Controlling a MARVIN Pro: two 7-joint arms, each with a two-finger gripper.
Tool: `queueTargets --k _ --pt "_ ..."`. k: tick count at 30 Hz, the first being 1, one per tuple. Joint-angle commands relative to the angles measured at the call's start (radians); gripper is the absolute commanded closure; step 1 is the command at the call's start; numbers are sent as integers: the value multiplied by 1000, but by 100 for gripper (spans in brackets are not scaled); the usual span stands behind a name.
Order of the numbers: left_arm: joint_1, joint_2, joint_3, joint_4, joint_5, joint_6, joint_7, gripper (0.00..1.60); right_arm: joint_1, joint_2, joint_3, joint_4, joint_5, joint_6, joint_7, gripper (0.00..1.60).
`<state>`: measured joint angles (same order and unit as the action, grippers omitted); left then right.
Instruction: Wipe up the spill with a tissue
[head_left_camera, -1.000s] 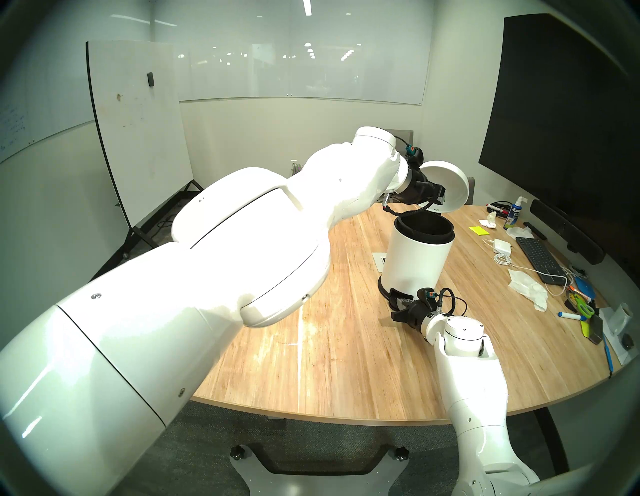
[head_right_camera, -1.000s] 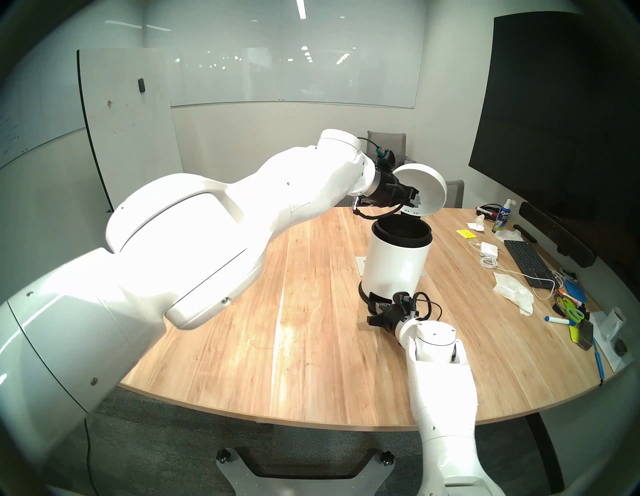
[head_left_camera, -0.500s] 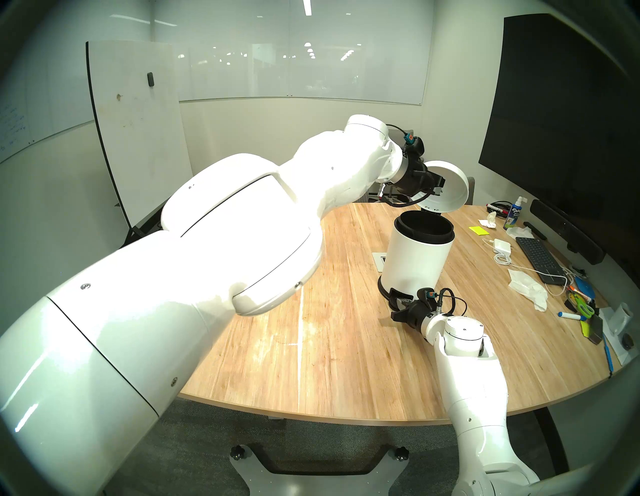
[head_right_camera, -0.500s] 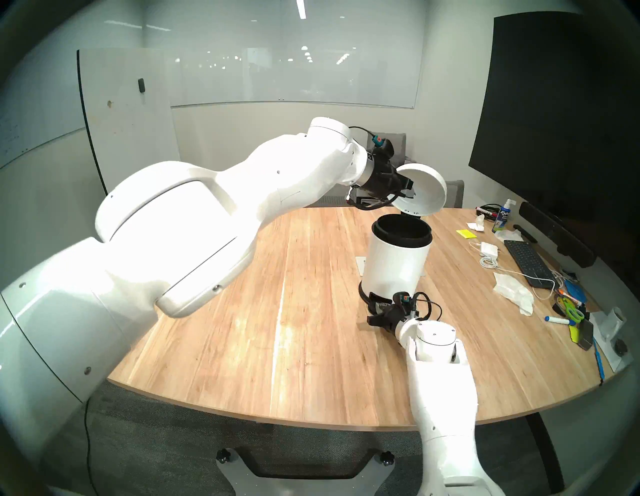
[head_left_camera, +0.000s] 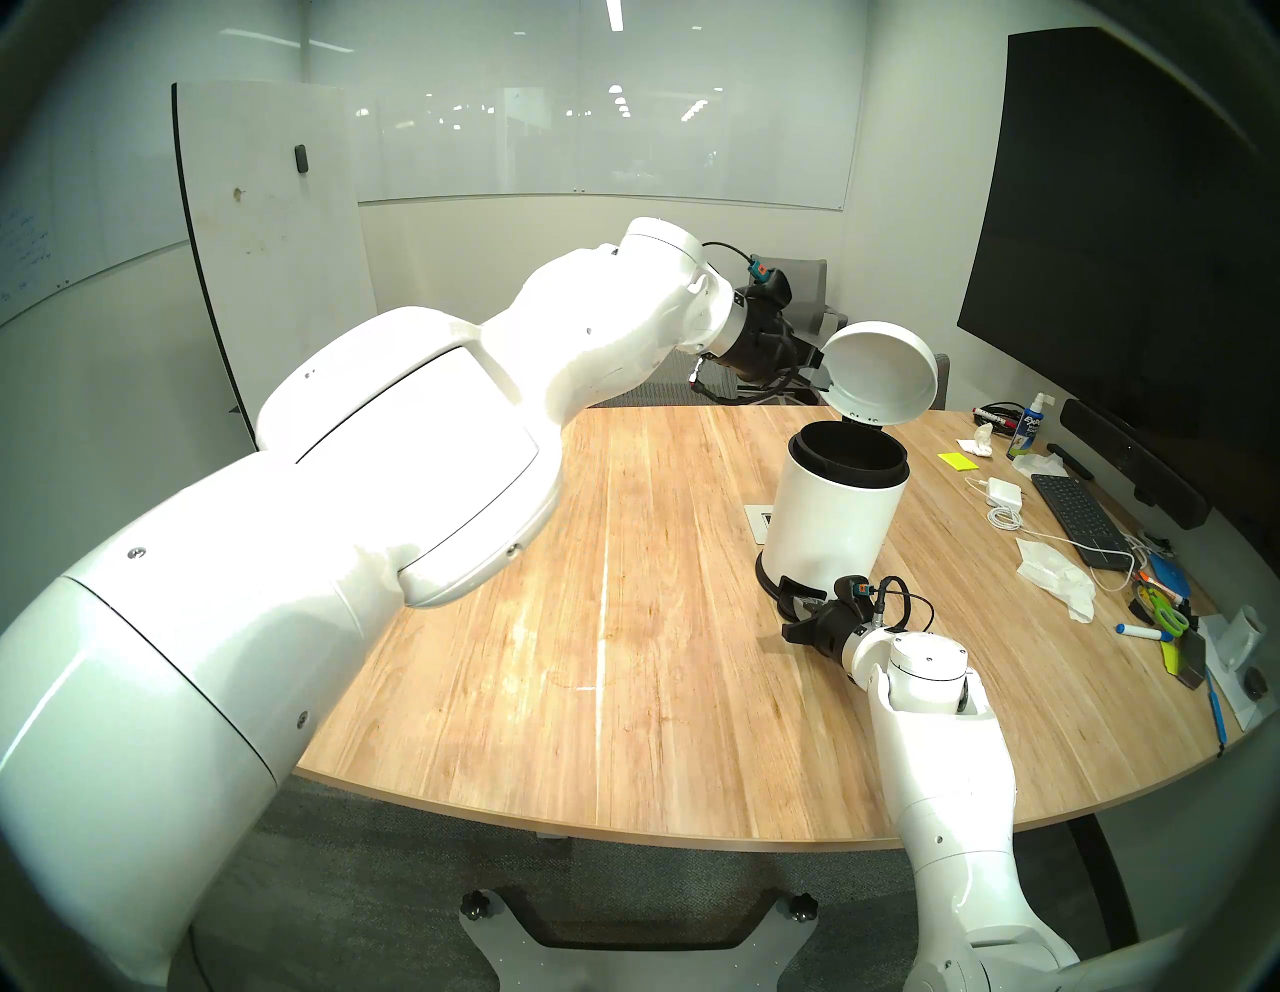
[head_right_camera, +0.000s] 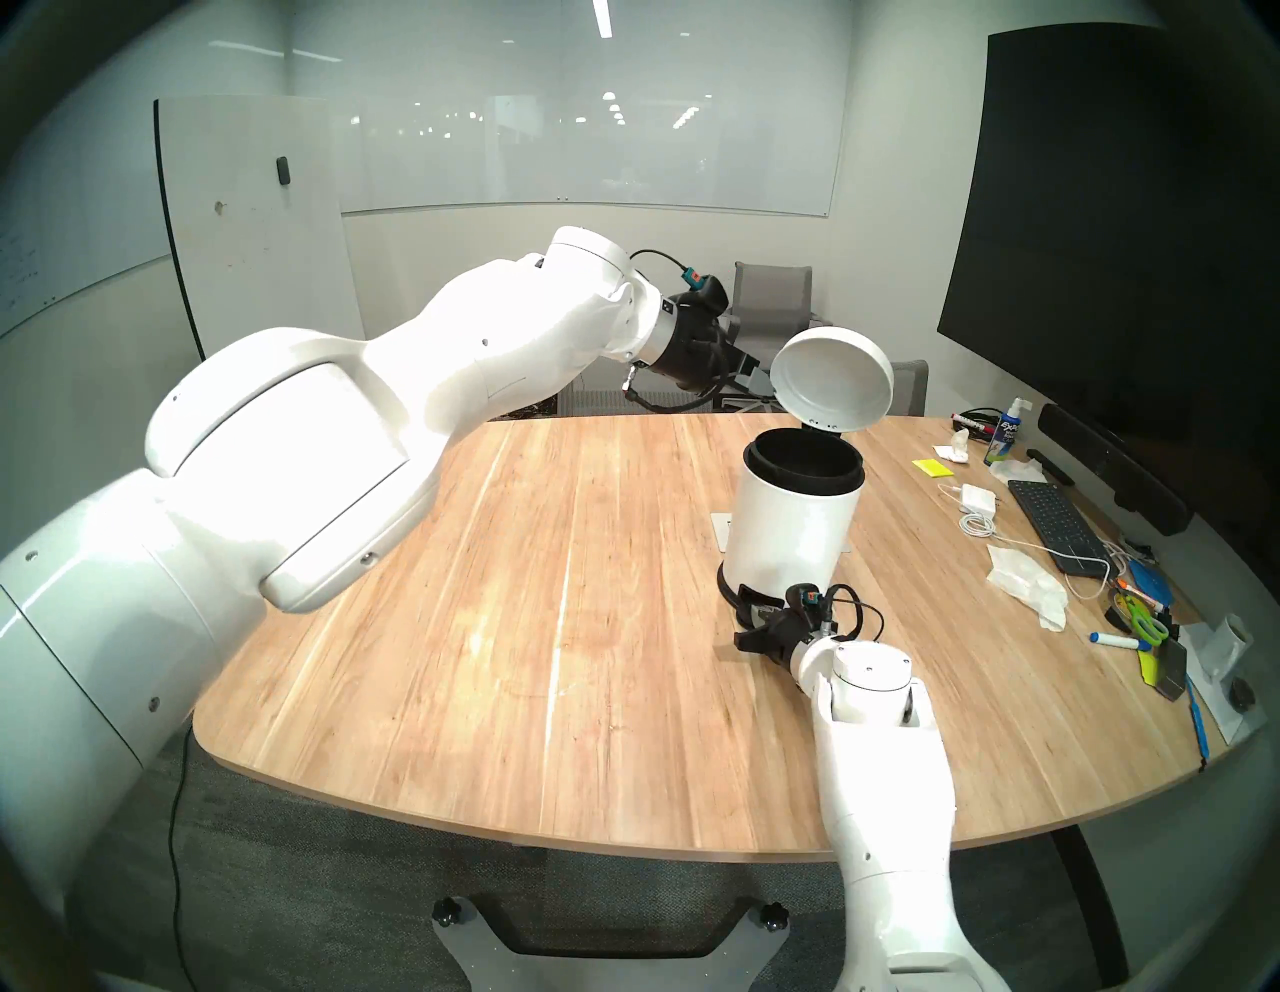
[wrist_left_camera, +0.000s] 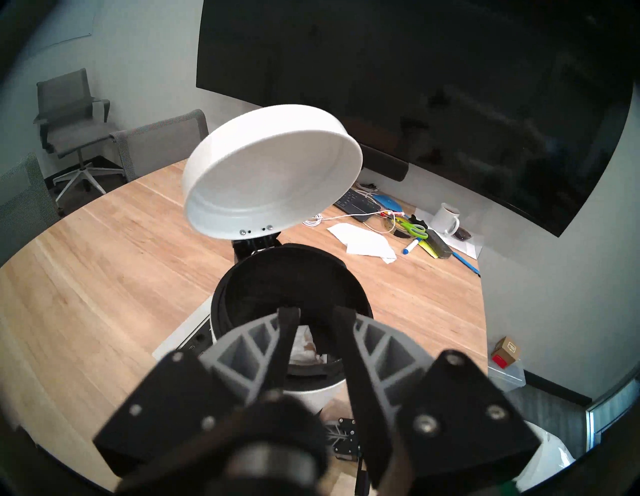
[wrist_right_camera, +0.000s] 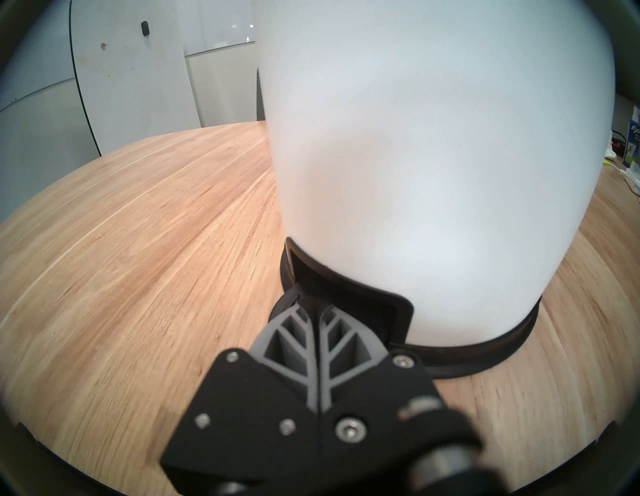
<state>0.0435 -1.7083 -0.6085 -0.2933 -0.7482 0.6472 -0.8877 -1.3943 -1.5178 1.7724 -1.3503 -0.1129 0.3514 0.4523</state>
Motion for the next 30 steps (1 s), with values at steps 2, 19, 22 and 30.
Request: queueTargets --k 2,19,22,30 --pt "29 121 4 -70 1 12 -96 83 -15 1 2 5 0 5 1 160" --pt "133 330 21 -171 10 16 -271 13 -13 0 2 6 -1 3 1 160" --pt "155 371 22 -192 12 4 -290 3 -13 0 2 6 -1 3 1 160" --pt "229 459 23 -228 12 -18 -347 0 -12 0 2 6 -1 3 0 160"
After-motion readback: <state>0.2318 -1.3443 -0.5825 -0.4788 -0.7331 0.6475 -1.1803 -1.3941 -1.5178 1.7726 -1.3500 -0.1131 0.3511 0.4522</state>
